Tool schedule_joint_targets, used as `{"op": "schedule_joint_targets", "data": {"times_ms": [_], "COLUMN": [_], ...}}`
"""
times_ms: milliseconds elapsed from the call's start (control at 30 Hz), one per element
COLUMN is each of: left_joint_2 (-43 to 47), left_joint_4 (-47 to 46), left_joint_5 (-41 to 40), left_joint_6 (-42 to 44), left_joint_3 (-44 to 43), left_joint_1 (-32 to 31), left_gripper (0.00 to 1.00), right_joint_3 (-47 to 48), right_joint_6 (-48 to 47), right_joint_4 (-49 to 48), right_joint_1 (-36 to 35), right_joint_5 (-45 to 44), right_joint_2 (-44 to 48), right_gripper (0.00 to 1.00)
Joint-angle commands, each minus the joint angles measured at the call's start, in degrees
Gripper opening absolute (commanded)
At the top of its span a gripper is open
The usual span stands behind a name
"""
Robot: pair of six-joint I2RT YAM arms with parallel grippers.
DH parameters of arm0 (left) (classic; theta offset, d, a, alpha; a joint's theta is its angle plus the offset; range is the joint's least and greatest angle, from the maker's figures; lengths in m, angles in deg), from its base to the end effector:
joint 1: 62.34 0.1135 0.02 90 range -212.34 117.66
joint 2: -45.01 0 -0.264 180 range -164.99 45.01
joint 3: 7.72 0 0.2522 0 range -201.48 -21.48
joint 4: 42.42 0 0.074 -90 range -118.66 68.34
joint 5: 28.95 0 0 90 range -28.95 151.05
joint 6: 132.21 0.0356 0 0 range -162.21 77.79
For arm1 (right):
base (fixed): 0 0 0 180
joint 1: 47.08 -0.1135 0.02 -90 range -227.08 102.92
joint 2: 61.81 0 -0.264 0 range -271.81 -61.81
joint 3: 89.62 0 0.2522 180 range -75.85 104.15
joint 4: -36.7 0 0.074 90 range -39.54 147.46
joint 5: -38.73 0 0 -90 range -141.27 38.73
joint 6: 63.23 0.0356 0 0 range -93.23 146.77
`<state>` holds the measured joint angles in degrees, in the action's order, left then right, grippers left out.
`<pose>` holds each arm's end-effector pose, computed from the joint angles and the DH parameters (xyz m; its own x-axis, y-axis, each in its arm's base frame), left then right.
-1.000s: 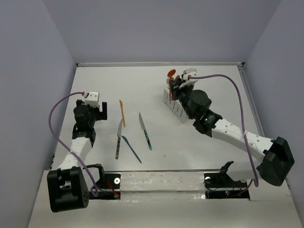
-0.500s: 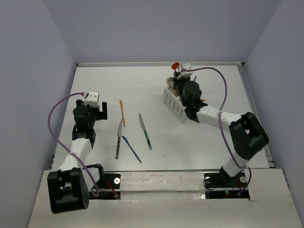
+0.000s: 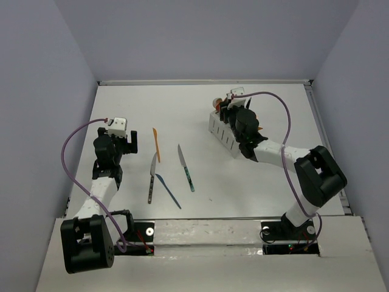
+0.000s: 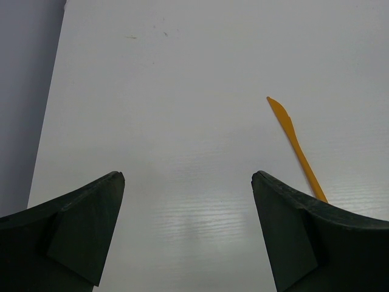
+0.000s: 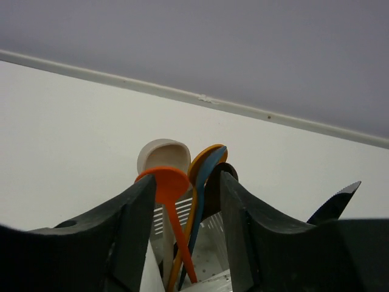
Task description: Sort the eating utensils into containers
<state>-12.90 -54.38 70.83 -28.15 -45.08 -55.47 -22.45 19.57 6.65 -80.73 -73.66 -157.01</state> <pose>0.2229 0.0208 0.2323 -0.1320 0.2252 -0.9653 0.0834 0.9729 0.2156 0.3183 0.1956 0.2617 0.0536 -0.1035 -0.9932 -0.1902 0.9753 -0.1119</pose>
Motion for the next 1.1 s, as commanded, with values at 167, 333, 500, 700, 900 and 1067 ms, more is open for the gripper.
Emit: {"op": "schedule_joint_targets", "data": {"times_ms": [167, 333, 500, 700, 900, 1067], "left_joint_2": [0.6, 1.0, 1.7, 1.3, 2.0, 2.0], "left_joint_4": [-2.9, -3.0, -3.1, -3.1, -3.1, -3.1], "left_joint_5": [1.0, 1.3, 1.6, 1.5, 2.1, 2.1], "left_joint_6": [-0.3, -0.3, -0.1, -0.3, 0.1, 0.1], "left_joint_3": [0.0, 0.2, 0.6, 0.3, 0.7, 0.7], "left_joint_1": [0.4, 0.4, 0.5, 0.4, 0.5, 0.6], "left_gripper": [0.99, 0.99, 0.99, 0.99, 0.99, 0.99], "right_joint_3": [10.8, 28.1, 33.4, 40.6, 42.1, 43.2], "right_joint_6": [-6.9, 8.8, 22.3, 22.8, 21.8, 22.3], "right_joint_4": [14.5, 53.4, 72.8, 79.9, 82.0, 83.8], "right_joint_1": [-7.2, -16.4, -21.0, -23.0, -23.0, -23.0], "right_joint_5": [-4.1, 1.7, 8.0, 15.2, 19.3, 15.4], "right_joint_2": [9.9, 2.7, -8.0, -17.6, -24.1, -27.8], "right_gripper": [0.63, 0.64, 0.68, 0.7, 0.66, 0.6]}}
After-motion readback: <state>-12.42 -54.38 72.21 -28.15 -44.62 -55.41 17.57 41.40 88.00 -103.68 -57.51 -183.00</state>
